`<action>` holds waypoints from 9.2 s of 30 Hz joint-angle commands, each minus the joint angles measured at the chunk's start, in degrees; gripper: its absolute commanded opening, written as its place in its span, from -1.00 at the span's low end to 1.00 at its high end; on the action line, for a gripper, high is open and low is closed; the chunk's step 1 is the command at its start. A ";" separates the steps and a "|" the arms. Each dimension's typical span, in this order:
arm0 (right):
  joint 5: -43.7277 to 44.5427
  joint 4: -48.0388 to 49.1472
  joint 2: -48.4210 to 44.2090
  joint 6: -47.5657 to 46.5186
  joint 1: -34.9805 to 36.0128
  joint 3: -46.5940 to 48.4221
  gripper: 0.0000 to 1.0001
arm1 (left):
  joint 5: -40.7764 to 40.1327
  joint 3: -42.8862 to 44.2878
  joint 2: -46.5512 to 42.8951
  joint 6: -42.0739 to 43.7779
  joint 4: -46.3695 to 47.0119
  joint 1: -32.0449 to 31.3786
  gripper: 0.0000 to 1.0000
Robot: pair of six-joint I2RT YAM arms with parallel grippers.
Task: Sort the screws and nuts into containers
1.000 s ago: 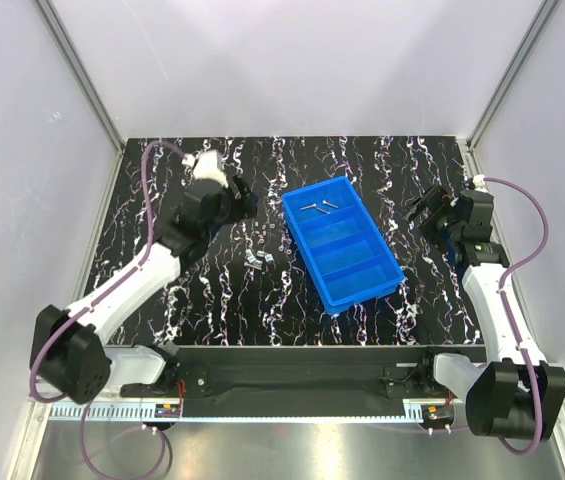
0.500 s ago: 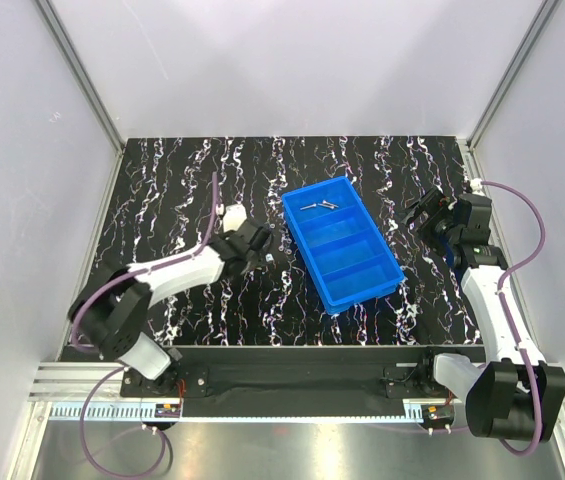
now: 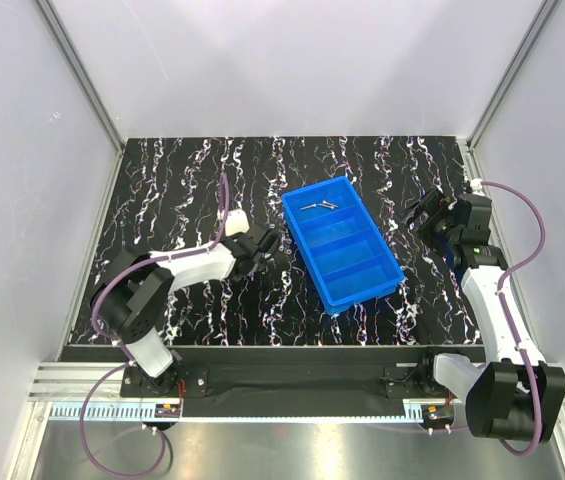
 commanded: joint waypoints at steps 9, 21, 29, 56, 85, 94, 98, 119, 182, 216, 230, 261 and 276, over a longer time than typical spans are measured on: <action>0.50 1.34 0.16 -1.23 0.18 0.36 0.99 | -1.21 -0.12 3.77 -1.67 1.59 -0.38 -0.52; 0.67 1.17 0.60 -0.97 0.18 0.54 0.99 | 0.11 -3.47 0.52 0.87 5.27 -1.35 -0.94; 0.94 1.17 0.86 -0.71 0.18 0.36 0.99 | -0.77 -1.54 -4.14 6.50 4.13 -1.43 -0.93; 1.38 0.73 1.47 -1.06 0.18 0.45 0.99 | 5.47 -2.24 -5.37 9.32 6.07 -1.35 -0.91; 2.08 -1.38 2.18 -1.50 0.18 2.65 0.99 | 5.28 42.93 20.81 19.15 16.09 -0.47 -0.91; 0.15 -0.68 4.29 -1.33 0.18 3.53 0.99 | 6.69 41.19 17.15 21.62 15.21 -0.29 -0.14; 0.32 -0.59 3.50 -1.41 0.18 3.35 0.99 | 10.65 31.82 6.17 20.83 17.14 3.47 0.11; -1.17 0.46 2.62 -1.24 0.18 0.81 1.00 | 13.73 0.56 -7.75 18.02 11.25 9.73 0.29; 1.03 -0.50 3.76 -0.80 0.18 1.07 0.99 | 9.07 16.38 -3.09 19.77 8.52 -0.37 -0.73; 3.67 -3.32 0.60 -2.20 0.18 1.16 0.99 | 18.91 39.87 16.79 27.94 8.44 -7.41 0.24; 2.08 -2.09 0.42 -2.03 0.18 -0.34 0.99 | 5.46 3.58 -13.63 13.89 5.80 -1.80 0.42; 2.26 -1.74 3.41 -2.29 0.18 0.10 0.99 | 1.78 3.91 3.94 10.28 6.07 2.26 0.10; 2.52 -2.35 3.06 -2.20 0.18 0.19 0.99 | 3.53 0.66 5.35 9.75 8.09 2.26 -0.59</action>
